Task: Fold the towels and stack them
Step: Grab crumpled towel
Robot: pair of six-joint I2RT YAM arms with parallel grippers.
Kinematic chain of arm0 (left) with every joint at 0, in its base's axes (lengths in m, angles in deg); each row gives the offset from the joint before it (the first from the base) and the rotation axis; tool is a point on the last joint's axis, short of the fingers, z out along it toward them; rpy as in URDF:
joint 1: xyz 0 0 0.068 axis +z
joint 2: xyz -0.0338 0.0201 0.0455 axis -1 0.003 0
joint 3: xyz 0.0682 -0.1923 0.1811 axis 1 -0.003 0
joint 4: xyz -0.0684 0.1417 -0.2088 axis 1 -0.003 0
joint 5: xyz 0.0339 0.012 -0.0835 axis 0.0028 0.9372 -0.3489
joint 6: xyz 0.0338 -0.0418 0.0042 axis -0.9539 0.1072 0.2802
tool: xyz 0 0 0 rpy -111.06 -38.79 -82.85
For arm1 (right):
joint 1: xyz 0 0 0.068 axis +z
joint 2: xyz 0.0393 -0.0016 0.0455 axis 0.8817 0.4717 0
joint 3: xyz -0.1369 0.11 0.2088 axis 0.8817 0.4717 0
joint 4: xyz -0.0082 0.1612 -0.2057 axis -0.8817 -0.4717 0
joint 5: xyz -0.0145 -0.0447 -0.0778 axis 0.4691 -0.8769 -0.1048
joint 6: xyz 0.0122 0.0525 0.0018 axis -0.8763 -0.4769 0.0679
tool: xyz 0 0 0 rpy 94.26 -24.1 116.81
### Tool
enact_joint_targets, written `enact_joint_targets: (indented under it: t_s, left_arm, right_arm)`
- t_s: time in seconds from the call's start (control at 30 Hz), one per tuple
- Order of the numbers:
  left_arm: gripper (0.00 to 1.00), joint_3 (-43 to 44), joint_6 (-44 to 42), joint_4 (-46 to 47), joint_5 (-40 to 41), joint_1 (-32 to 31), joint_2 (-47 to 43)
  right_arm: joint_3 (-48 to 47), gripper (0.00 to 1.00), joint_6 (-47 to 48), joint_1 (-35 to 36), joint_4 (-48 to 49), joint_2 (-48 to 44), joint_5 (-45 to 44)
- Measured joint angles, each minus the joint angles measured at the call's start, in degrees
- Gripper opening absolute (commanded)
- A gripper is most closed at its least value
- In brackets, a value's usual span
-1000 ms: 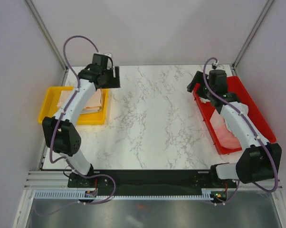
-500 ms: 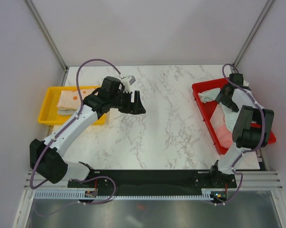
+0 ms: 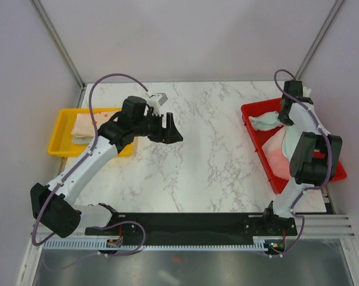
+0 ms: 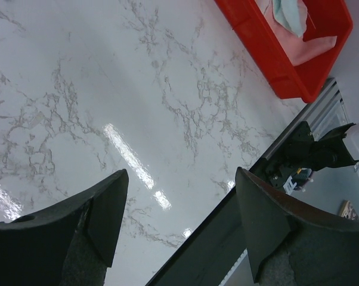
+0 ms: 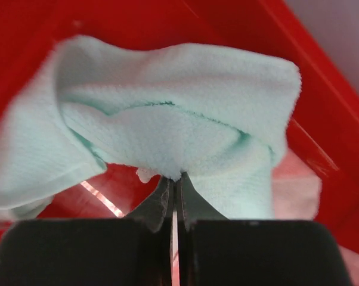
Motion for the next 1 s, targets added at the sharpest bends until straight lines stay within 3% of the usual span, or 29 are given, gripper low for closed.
enact_joint_targets:
  t_s: [0.13,0.3,0.47,0.57,0.6,0.67,0.83,0.9,1.0]
  left_arm:
    - [0.8,0.0,0.1,0.4,-0.1,0.0,-1.2]
    - [0.8,-0.7,0.7,0.4,-0.9,0.0,-1.5]
    - [0.8,-1.0,1.2,0.3,-1.2,0.0,-2.5]
    - [0.8,-1.0,1.3,0.3,-1.2,0.0,-3.4]
    - [0.8,-1.0,1.3,0.3,-1.2,0.0,-3.6]
    - [0.8,-1.1,1.3,0.3,-1.2,0.0,-3.7]
    - [0.79,-1.3,1.3,0.3,-1.2,0.0,-3.2]
    - [0.79,-1.3,1.2,0.3,-1.3,0.0,-2.7]
    - [0.79,-1.3,1.3,0.3,-1.4,0.0,-2.0]
  right_arm:
    - [-4.0,0.11,0.8,4.1,-4.0,-8.0,-1.6]
    - [-6.4,0.0,1.6,6.2,-5.3,-15.5,-2.4]
    - [-4.8,0.04,1.4,5.3,-6.8,-12.4,-4.2]
    - [-4.1,0.15,1.0,5.0,-7.9,-8.1,-4.1]
    - [-4.1,0.26,0.9,5.0,-8.1,-6.6,-3.9]
    - [-4.0,0.33,0.5,4.9,-8.3,-4.3,-3.6]
    - [-3.5,0.25,0.3,4.9,-8.6,-3.5,-3.3]
    - [-3.5,0.01,0.5,4.8,-8.5,-3.8,-3.2]
    - [-2.6,0.05,0.2,4.3,-7.9,-4.5,-2.7]
